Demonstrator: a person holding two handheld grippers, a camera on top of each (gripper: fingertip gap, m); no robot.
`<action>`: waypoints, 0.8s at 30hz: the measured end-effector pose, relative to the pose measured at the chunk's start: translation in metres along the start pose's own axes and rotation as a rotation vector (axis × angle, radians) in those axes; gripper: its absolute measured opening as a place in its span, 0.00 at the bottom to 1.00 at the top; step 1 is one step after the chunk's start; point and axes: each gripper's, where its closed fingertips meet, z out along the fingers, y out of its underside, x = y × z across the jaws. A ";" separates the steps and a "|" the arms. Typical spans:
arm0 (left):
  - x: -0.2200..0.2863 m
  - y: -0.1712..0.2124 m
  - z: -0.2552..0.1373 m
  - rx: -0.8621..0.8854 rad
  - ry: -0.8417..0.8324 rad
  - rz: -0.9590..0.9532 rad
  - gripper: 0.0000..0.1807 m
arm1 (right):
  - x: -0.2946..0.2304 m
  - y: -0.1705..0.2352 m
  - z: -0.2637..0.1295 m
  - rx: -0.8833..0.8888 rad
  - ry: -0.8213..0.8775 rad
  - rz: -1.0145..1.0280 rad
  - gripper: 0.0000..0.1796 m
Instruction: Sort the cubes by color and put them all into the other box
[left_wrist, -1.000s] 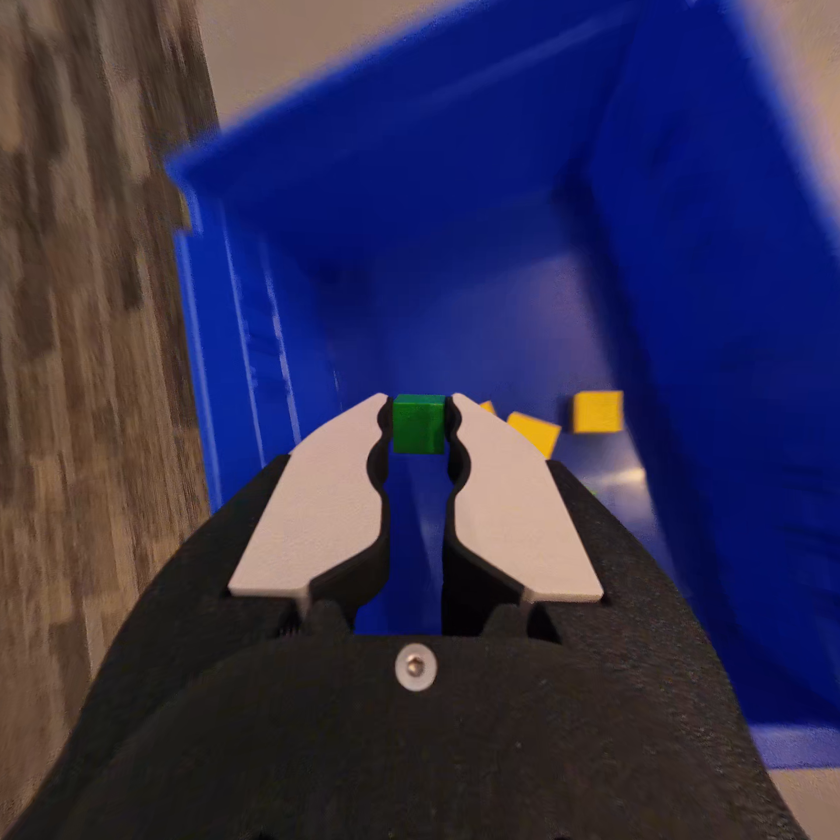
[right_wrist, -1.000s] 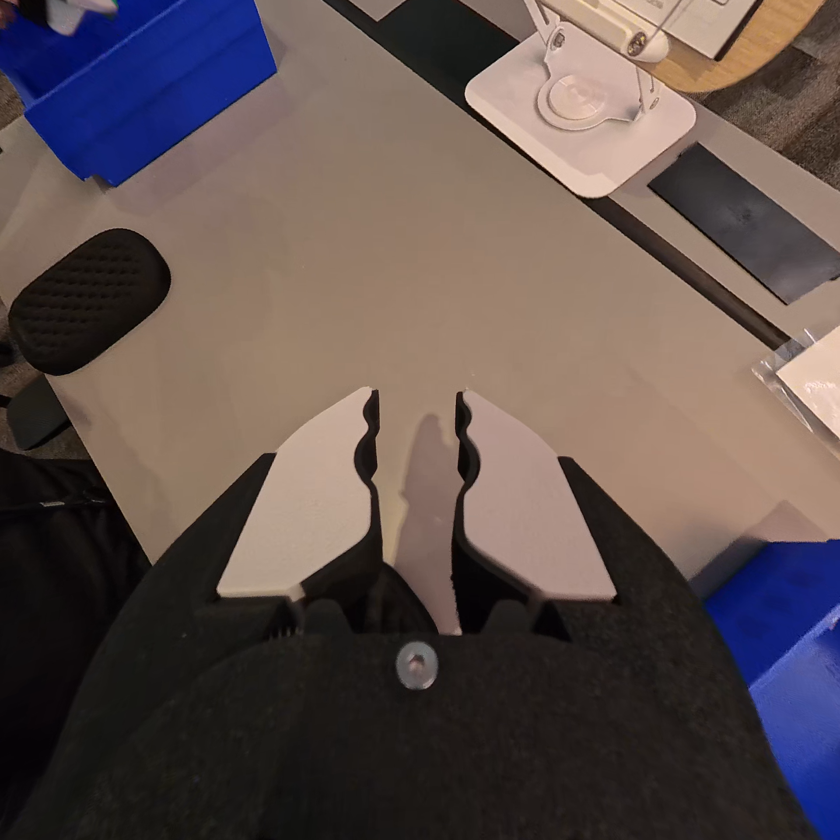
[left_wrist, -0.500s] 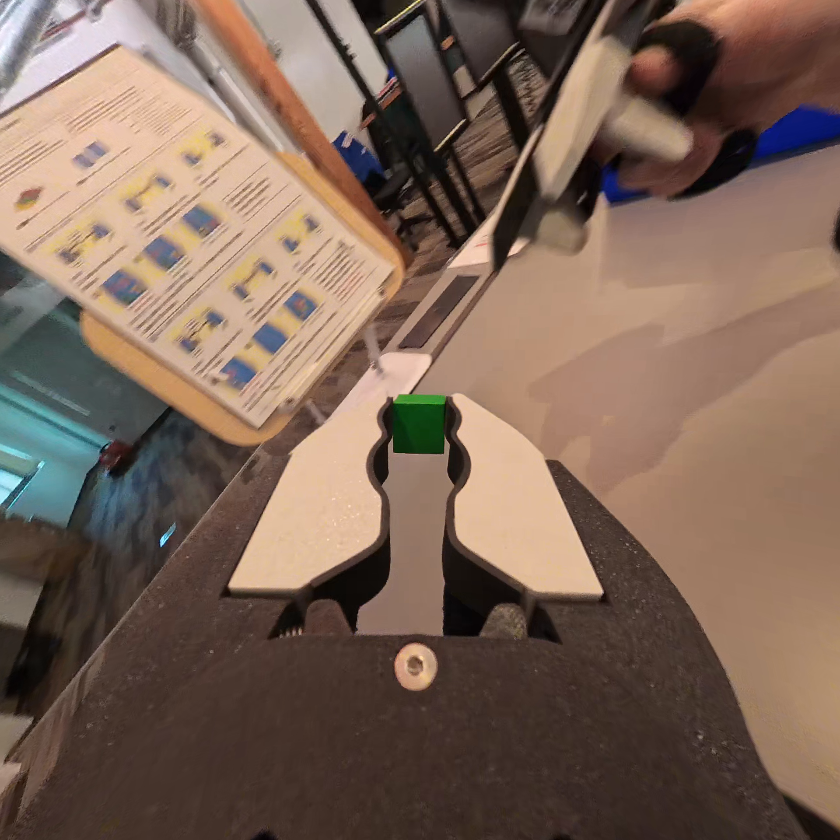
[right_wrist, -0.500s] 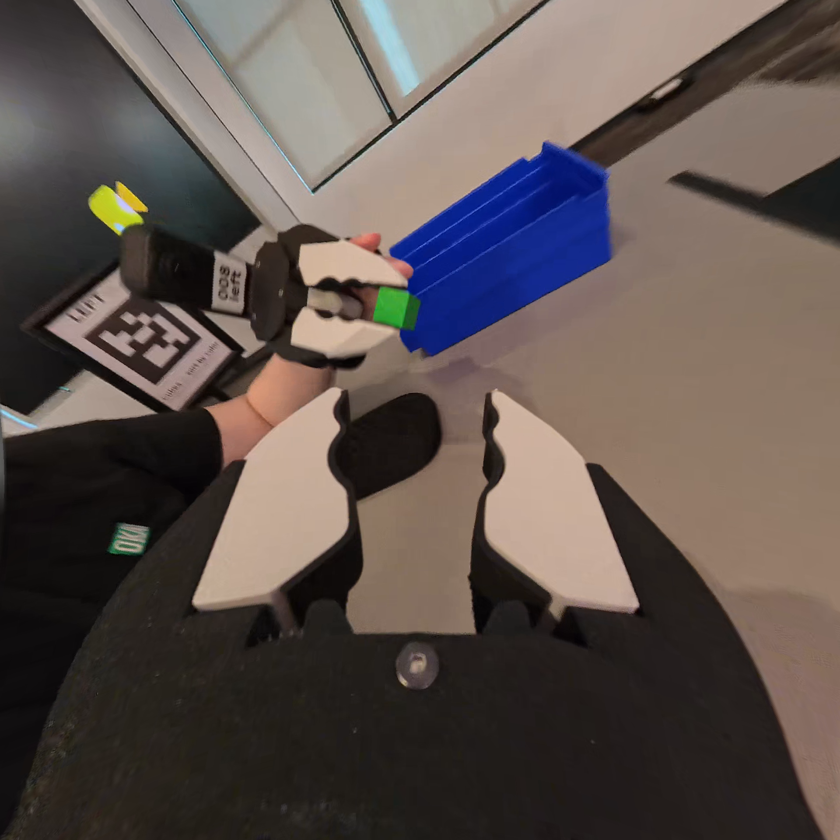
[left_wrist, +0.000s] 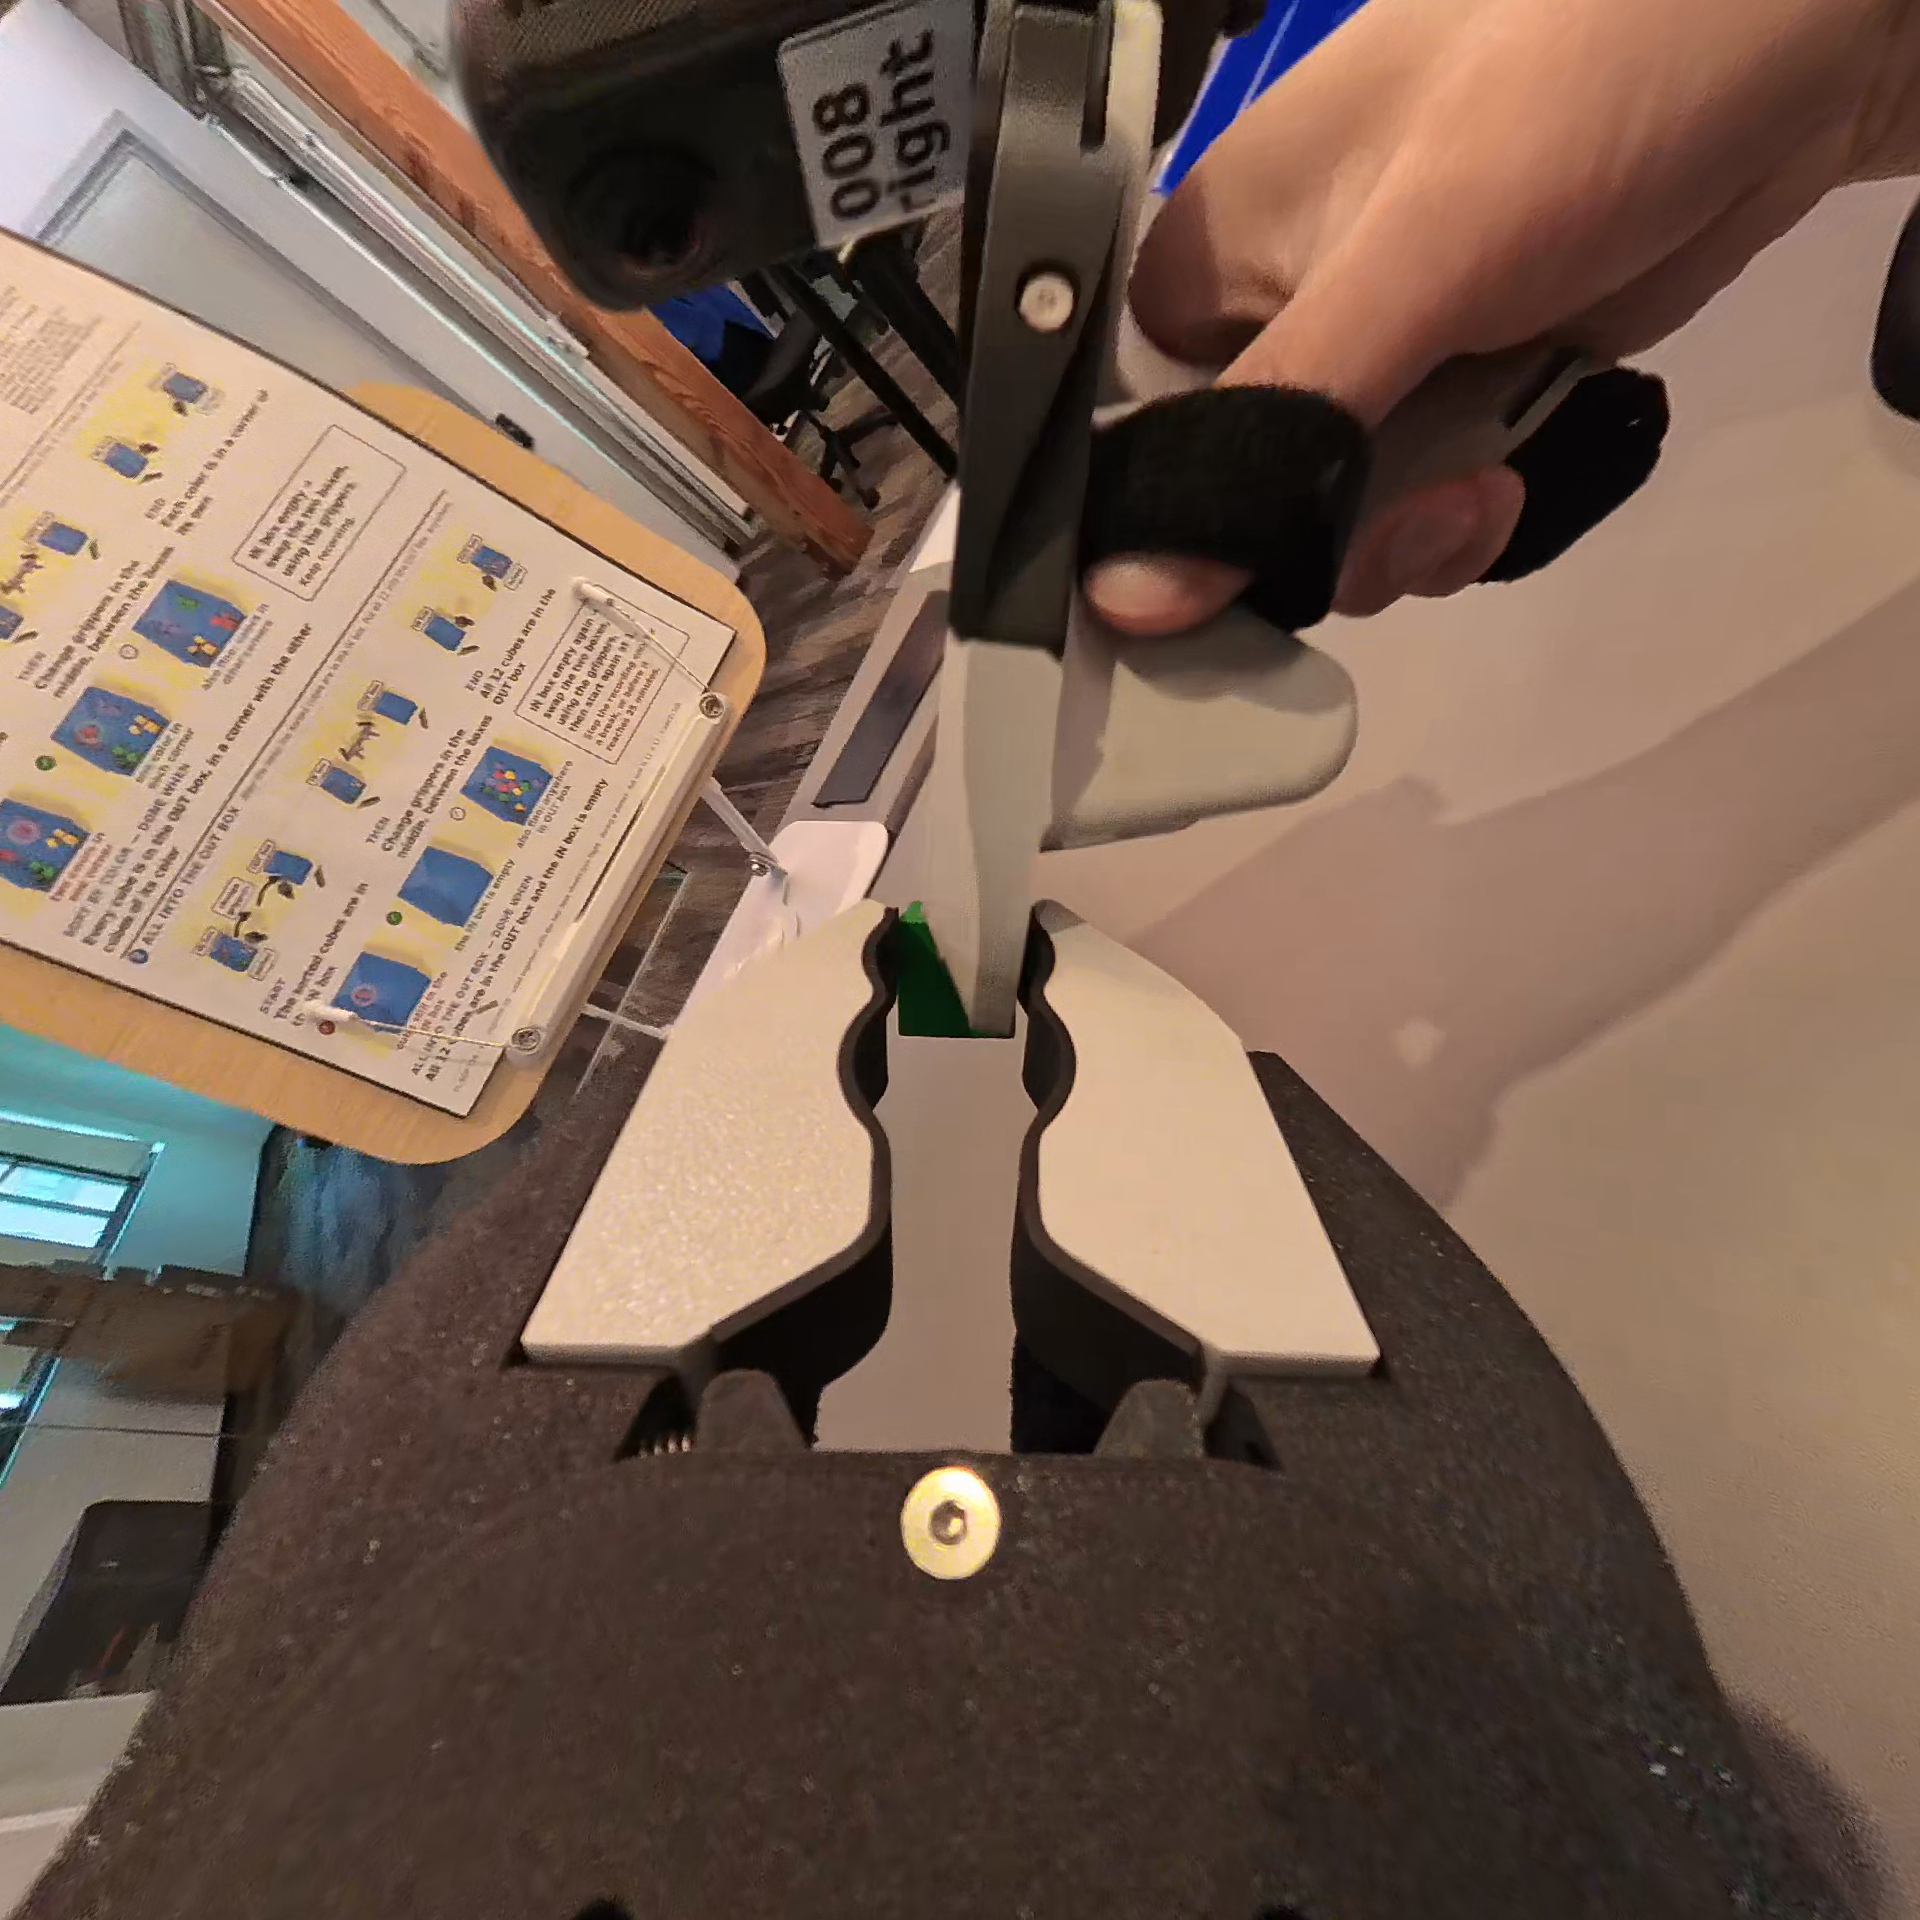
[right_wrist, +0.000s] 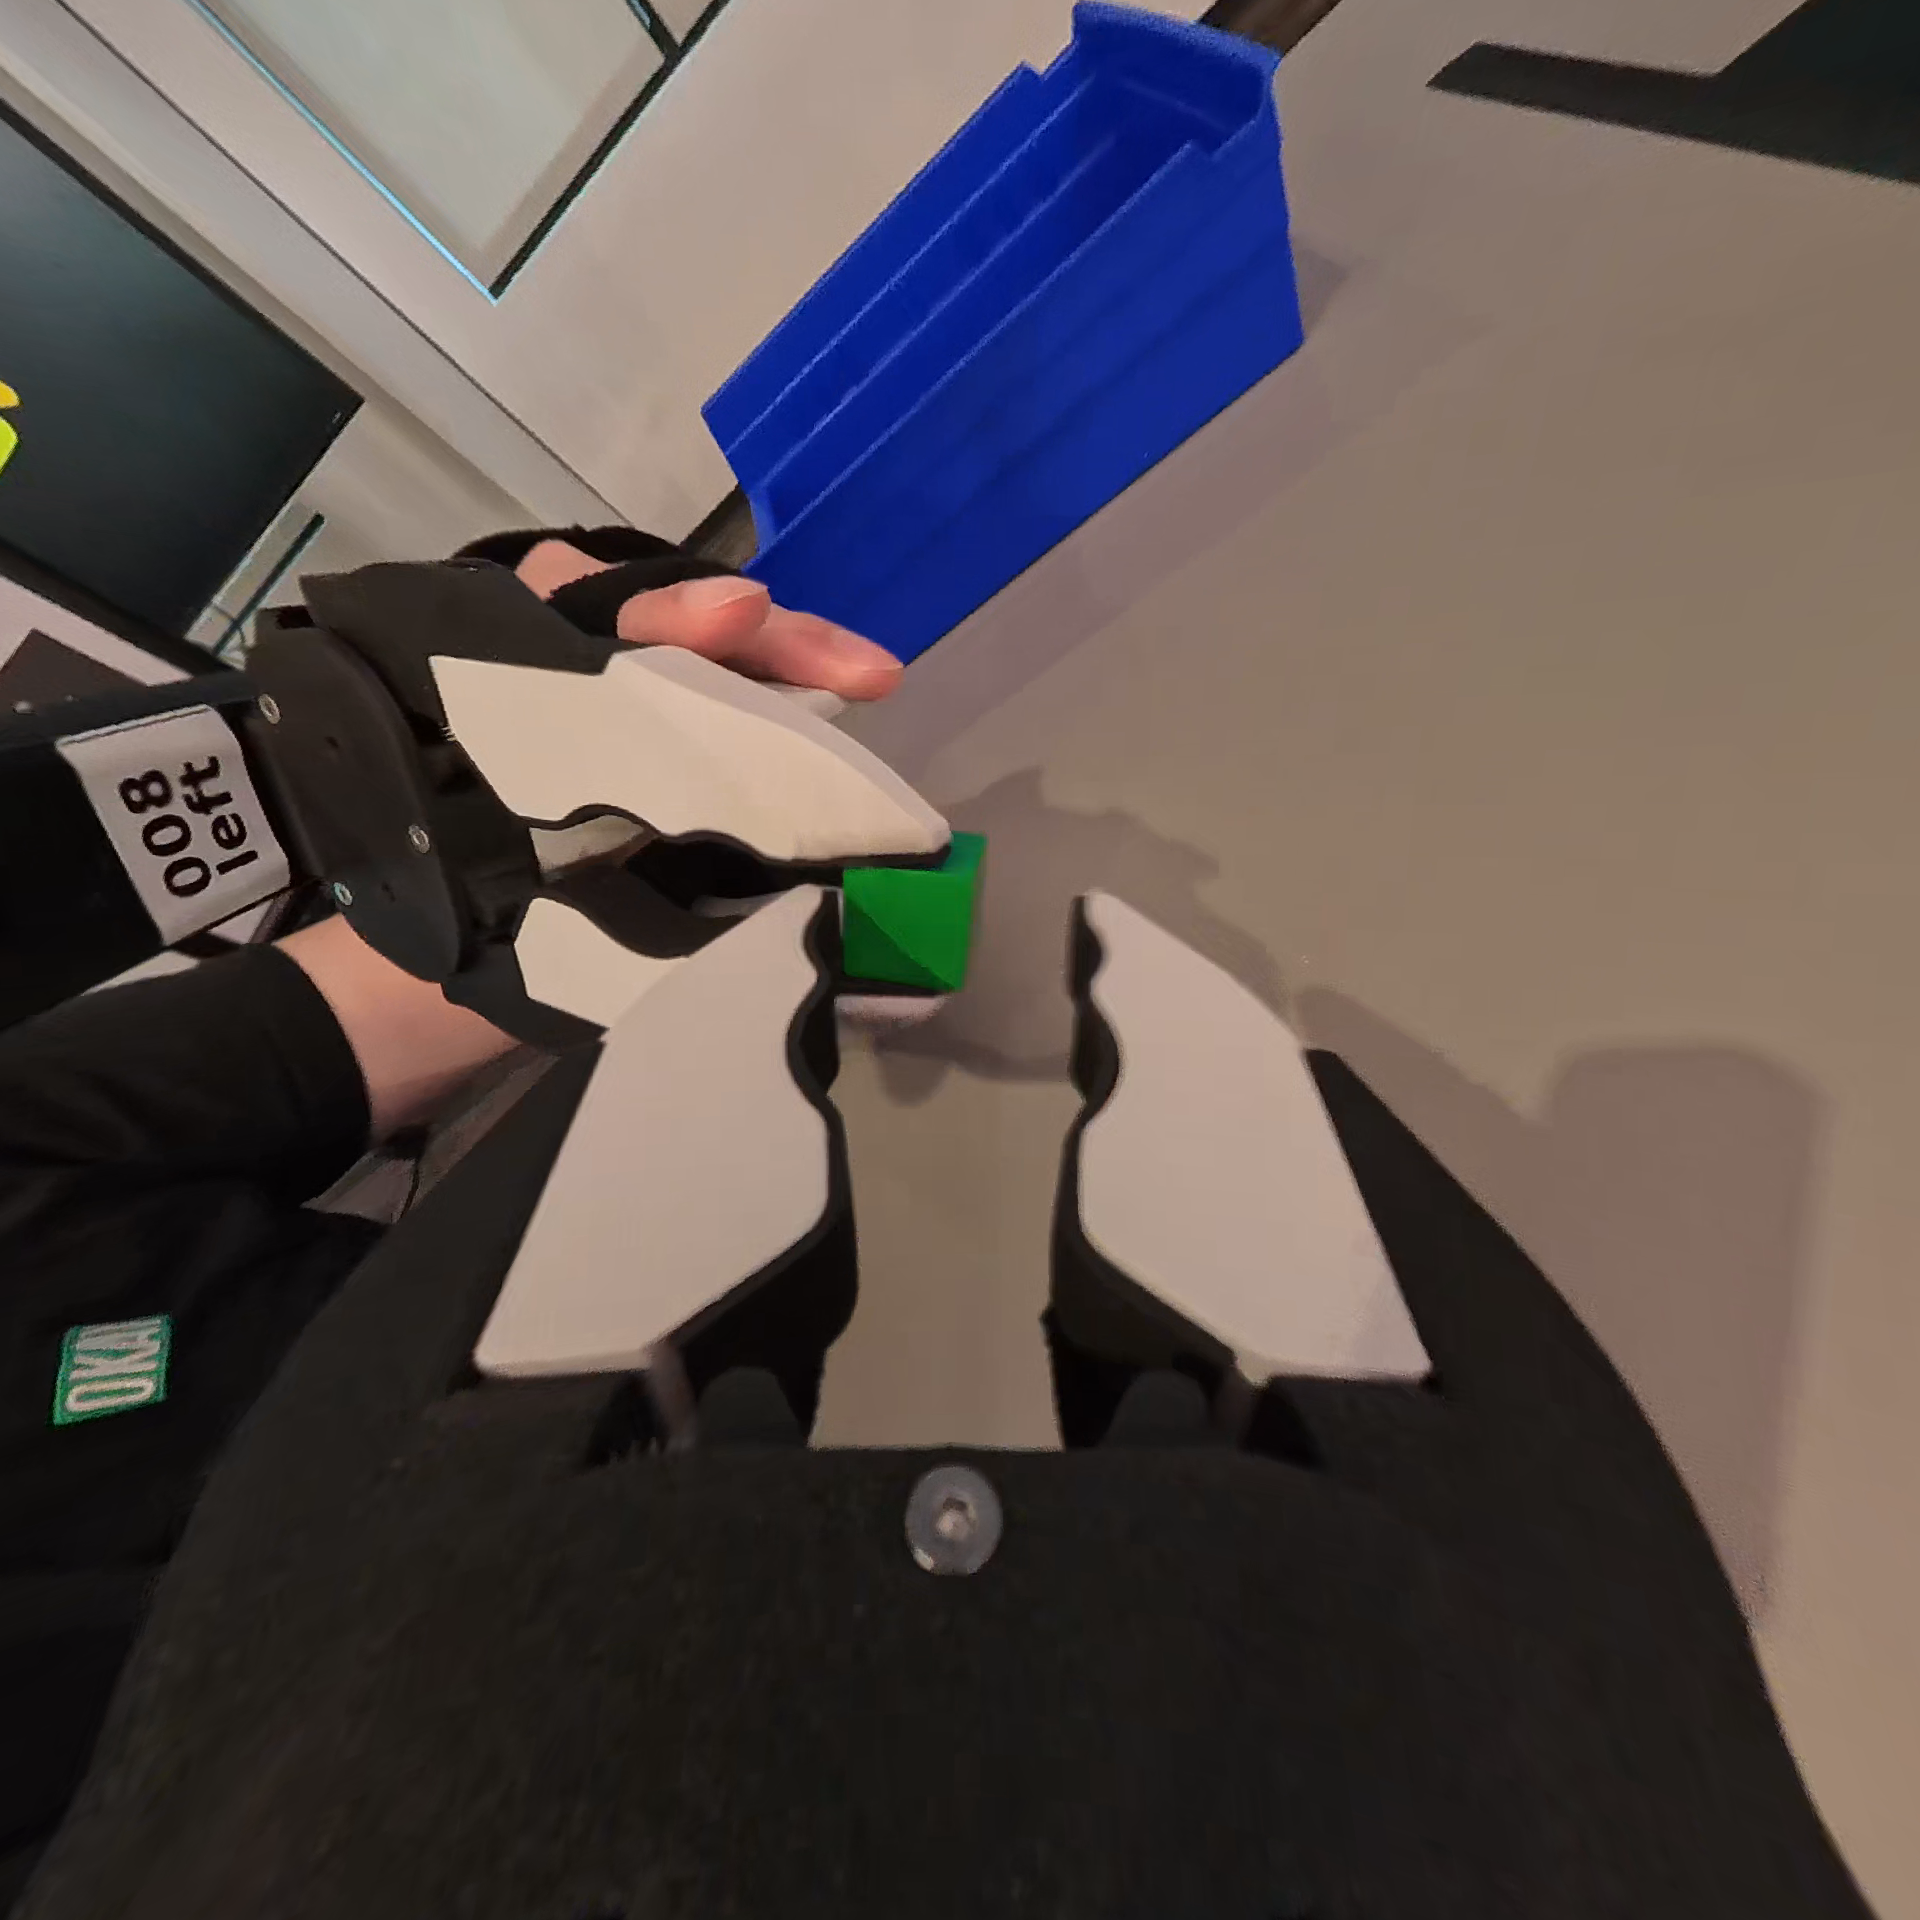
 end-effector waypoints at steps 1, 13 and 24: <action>0.003 0.001 0.002 -0.012 0.017 0.006 0.12 | -0.005 0.002 0.001 -0.012 -0.041 -0.014 0.12; 0.002 0.022 -0.003 0.029 -0.023 -0.326 0.21 | 0.016 -0.020 -0.098 0.012 0.116 -0.099 0.12; 0.032 0.057 0.017 0.092 0.005 -0.447 0.11 | 0.121 0.156 -0.440 -0.236 0.966 0.355 0.12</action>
